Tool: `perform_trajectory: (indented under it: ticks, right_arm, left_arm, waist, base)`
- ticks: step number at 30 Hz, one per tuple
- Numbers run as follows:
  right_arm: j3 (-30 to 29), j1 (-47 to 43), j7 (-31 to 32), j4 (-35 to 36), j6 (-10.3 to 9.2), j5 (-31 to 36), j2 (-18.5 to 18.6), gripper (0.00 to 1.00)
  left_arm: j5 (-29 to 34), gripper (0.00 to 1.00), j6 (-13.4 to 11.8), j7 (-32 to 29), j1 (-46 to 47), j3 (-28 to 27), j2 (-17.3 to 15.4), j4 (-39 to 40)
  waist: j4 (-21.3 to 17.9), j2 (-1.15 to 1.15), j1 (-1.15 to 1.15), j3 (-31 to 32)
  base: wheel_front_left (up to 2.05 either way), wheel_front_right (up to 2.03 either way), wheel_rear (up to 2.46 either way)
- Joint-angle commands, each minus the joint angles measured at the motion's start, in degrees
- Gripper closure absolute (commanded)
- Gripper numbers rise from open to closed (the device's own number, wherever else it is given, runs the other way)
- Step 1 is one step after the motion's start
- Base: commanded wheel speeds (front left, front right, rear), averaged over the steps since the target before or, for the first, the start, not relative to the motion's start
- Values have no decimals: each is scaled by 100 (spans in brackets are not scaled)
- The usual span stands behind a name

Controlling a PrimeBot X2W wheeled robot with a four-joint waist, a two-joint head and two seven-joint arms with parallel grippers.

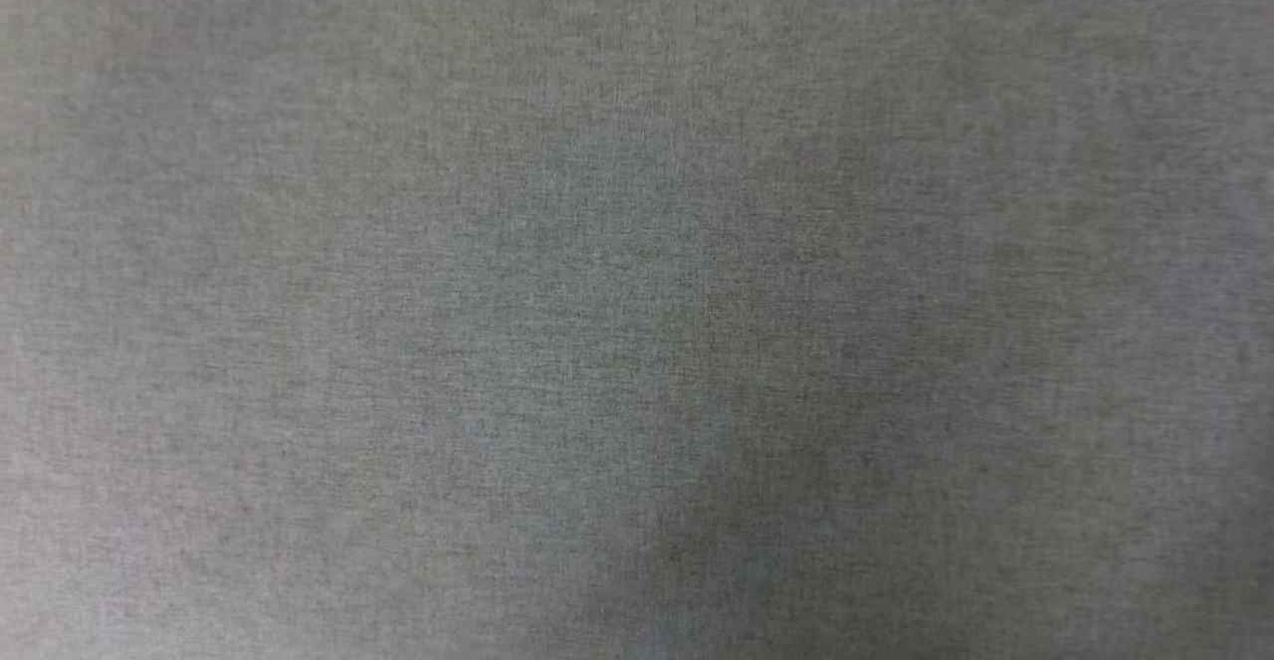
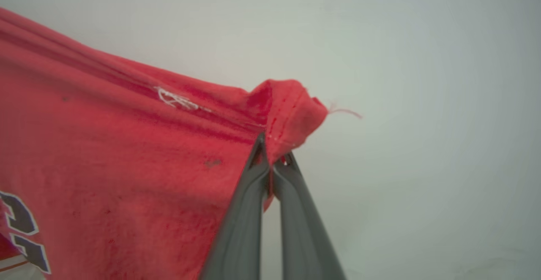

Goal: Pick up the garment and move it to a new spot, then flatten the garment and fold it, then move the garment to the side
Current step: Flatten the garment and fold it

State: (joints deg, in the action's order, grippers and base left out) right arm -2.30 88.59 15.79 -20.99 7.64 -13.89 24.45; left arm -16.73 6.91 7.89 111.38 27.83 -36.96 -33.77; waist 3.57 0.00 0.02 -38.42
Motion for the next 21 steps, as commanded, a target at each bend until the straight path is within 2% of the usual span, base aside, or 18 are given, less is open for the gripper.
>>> perform_trajectory:
  ticks: [1, 5, 9, 14, 21]
  right_arm:
    - [-49, 108, -119, -220, -28, 114, 25, 100]
    - [-1, 348, -618, -779, -28, 314, -53, 100]
    - [207, 251, -1115, -1117, -22, 407, -17, 100]
    - [405, -237, -1666, -1471, -21, 266, 36, 100]
    - [672, -1320, -2067, -1622, -20, -176, -13, 100]
  left_arm:
    - [45, 100, -45, 147, 148, -25, -43, -214]
    - [67, 100, -34, 582, 99, 58, 198, -739]
    - [-123, 100, -22, 720, -374, 7, 503, -909]
    - [-144, 100, -76, 733, -1471, -134, 831, -241]
    - [-142, 100, -99, 729, -3246, -376, 1155, 584]
  waist:
    - [53, 0, -2, -154]
    - [128, 0, -2, -337]
    - [235, 0, -2, -446]
    - [292, 0, -2, -405]
    - [306, 0, -2, 53]
  base:
    - [0, 0, 0]
    - [0, 0, 0]
    - [0, 0, 0]
    - [0, 0, 0]
    - [0, 0, 0]
